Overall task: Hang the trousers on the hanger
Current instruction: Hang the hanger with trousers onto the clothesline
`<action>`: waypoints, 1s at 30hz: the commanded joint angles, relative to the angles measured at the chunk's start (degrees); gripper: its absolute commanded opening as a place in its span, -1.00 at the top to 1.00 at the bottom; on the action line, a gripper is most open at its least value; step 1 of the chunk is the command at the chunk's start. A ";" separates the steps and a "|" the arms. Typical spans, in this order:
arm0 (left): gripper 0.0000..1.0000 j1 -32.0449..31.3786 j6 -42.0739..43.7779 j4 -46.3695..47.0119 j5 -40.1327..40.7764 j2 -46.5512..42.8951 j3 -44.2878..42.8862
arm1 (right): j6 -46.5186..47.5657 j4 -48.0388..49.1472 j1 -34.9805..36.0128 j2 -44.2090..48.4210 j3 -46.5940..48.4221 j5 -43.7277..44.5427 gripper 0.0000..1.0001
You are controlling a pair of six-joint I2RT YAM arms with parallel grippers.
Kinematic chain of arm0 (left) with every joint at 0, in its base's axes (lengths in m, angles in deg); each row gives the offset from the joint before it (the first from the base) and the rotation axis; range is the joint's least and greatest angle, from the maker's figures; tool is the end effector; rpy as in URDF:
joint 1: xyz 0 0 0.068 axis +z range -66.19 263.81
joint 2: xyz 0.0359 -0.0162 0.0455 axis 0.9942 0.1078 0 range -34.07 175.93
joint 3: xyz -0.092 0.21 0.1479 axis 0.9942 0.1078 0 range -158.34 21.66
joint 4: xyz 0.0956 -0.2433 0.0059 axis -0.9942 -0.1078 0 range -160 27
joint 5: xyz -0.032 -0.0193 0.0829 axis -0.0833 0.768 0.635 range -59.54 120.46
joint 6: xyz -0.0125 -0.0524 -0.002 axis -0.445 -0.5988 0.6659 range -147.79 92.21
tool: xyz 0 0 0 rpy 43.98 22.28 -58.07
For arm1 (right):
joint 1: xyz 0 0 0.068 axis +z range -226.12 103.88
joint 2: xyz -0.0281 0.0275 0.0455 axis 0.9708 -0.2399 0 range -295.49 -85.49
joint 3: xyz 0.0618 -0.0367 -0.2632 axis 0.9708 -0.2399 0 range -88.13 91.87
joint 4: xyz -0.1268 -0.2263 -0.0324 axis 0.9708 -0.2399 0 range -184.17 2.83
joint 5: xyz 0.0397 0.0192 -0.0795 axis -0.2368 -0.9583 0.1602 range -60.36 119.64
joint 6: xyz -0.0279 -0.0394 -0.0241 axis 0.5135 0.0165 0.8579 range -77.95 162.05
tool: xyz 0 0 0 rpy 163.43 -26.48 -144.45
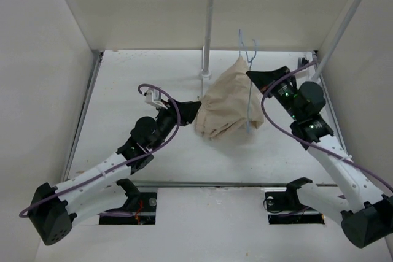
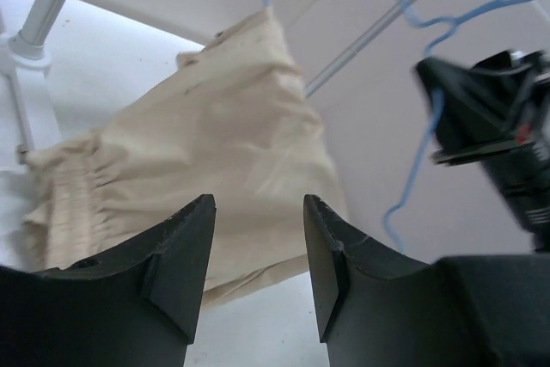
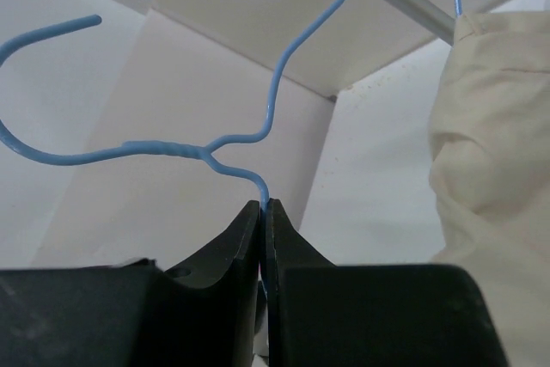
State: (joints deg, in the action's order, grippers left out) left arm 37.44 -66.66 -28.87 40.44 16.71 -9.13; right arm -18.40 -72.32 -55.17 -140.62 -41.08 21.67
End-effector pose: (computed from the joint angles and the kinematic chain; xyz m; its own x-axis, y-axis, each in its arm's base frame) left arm 0.1491 -0.1475 0.3173 -0.2434 -0.6404 -0.7285 0.5705 0.5129 -0.6415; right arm 0.2117 0.0863 0.3680 -0.3656 0.7825 -0.5040 -0.3338 0.3952 0.8558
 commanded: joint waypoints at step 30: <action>0.14 -4.03 -3.40 -1.61 -4.53 3.44 5.38 | -1.78 -26.19 -36.90 -35.73 75.63 -19.19 0.90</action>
State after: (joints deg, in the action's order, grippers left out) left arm 33.99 -69.70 -32.96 37.12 19.77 -4.19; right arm -18.09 -104.05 -90.69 -176.31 28.36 3.97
